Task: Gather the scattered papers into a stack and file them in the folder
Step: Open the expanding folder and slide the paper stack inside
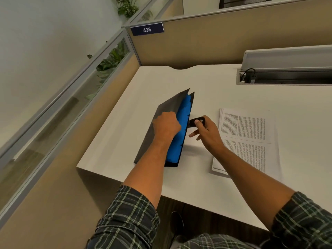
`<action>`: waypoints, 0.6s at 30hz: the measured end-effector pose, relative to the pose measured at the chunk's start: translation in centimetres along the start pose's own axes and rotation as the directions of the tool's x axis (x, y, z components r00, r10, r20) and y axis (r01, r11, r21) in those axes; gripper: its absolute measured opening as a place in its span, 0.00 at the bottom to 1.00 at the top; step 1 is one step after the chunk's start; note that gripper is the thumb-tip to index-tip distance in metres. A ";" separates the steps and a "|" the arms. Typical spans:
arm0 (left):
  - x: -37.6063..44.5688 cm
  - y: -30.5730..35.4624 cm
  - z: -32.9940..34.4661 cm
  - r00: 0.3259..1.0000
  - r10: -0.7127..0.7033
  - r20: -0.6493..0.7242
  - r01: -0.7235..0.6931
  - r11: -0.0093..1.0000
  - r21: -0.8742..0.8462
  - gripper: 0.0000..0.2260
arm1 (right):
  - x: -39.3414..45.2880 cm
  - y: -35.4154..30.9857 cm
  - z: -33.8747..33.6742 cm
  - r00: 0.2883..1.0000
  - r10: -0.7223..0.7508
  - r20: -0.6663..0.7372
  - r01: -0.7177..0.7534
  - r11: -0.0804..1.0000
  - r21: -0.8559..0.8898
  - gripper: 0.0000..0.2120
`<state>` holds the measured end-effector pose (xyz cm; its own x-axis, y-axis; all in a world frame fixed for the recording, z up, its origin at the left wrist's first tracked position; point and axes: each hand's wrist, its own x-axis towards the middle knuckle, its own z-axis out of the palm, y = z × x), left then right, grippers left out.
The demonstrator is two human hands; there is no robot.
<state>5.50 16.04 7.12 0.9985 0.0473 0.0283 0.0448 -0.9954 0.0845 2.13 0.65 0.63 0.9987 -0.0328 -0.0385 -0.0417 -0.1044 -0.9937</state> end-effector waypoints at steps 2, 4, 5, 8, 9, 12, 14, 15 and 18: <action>0.1 0.2 -1.1 1.000 0.022 -0.016 -0.022 1.000 -0.015 0.13 | -0.1 0.2 -1.1 0.999 0.014 -0.035 -0.013 0.999 0.036 0.07; 0.4 0.1 -2.0 0.999 0.020 -0.025 -0.022 0.998 -0.066 0.11 | -0.4 0.7 -2.2 0.996 0.038 -0.075 -0.033 0.997 0.068 0.07; 0.5 -0.1 -2.3 0.999 0.017 -0.033 -0.021 0.994 -0.103 0.10 | -0.5 1.0 -2.8 0.994 0.052 -0.094 -0.045 0.996 0.078 0.07; 0.9 -0.6 -3.3 0.999 0.002 -0.053 -0.014 0.975 -0.223 0.09 | -1.0 2.2 -4.4 0.985 0.108 -0.132 -0.100 0.993 0.070 0.07; 1.0 -0.8 -3.6 0.999 -0.007 -0.053 -0.007 0.966 -0.259 0.10 | -1.0 2.6 -5.0 0.981 0.131 -0.141 -0.124 0.991 0.054 0.08; 1.3 -1.2 -3.9 0.998 -0.020 -0.058 -0.001 0.938 -0.347 0.11 | -0.8 4.0 -6.6 0.965 0.214 -0.155 -0.218 0.976 -0.008 0.08; 1.3 -0.9 -3.8 0.999 -0.010 -0.046 -0.007 0.936 -0.353 0.10 | -0.6 4.7 -7.4 0.958 0.244 -0.153 -0.256 0.965 -0.062 0.09; 1.3 -0.5 -3.7 1.000 0.000 -0.030 -0.011 0.937 -0.349 0.09 | -0.4 5.0 -7.7 0.960 0.231 -0.157 -0.251 0.961 -0.120 0.09; 1.2 1.1 -3.0 1.000 0.029 0.008 -0.025 0.953 -0.303 0.06 | 0.1 5.0 -8.3 0.972 0.163 -0.167 -0.208 0.929 -0.306 0.08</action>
<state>6.61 15.21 10.27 0.9996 0.0176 0.0231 0.0075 -0.9243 0.3816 1.79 -8.13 -3.51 0.9596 -0.2146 -0.1820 -0.2556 -0.3945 -0.8826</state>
